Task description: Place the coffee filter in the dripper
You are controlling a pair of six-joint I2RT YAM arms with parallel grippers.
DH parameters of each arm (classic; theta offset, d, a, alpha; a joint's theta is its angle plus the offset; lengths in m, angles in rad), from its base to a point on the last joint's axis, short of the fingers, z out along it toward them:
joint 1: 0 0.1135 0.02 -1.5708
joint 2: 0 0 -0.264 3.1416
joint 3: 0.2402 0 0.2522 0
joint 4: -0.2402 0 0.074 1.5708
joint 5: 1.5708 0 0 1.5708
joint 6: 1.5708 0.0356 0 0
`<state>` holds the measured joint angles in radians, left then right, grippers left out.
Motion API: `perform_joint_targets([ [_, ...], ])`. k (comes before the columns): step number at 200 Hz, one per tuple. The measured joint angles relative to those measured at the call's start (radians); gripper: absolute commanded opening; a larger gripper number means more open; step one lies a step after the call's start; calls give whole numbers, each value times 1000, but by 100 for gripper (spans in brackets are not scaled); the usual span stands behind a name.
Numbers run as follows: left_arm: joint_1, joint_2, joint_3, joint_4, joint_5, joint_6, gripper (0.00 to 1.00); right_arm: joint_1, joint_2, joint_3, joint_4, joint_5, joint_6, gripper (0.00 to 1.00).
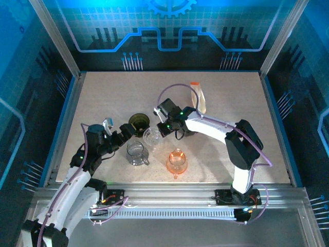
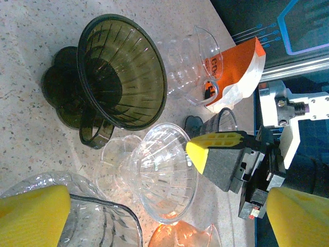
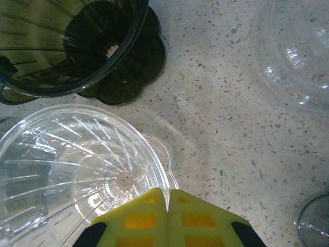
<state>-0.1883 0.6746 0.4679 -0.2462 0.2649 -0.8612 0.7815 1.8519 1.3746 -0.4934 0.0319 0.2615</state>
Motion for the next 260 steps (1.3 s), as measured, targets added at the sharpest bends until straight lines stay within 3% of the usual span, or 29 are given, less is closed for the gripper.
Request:
perform_joint_targets([
  [43,0,0,0,-12,7,0,99,2,-47,-19,3,19,15,0],
  [136,0,-4,112,-27,48,-1,99,-45,-371,-36,-83,-18,82,0],
  [203,-2,-26,115,-29,67,-4,99,-90,-643,-99,-303,-150,140,0],
  [260,-2,-29,111,-26,72,-5,99,-95,-686,-256,-344,-257,198,0],
])
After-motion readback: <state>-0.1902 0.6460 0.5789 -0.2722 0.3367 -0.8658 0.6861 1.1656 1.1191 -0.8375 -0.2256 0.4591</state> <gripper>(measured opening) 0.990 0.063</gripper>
